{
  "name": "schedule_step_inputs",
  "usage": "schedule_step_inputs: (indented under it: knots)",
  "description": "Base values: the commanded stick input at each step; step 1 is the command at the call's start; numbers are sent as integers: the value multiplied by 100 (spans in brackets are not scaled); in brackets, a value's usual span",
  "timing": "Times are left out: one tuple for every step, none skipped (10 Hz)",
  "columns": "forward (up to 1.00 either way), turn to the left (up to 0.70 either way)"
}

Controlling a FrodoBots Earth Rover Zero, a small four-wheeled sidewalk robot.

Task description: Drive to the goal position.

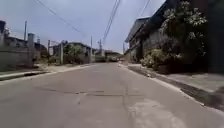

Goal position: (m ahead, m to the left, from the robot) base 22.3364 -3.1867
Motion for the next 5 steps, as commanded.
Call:
schedule_step_inputs:
  knots:
    - [100,-13]
    - [100,-20]
    - [100,-27]
    - [100,-12]
    - [100,-3]
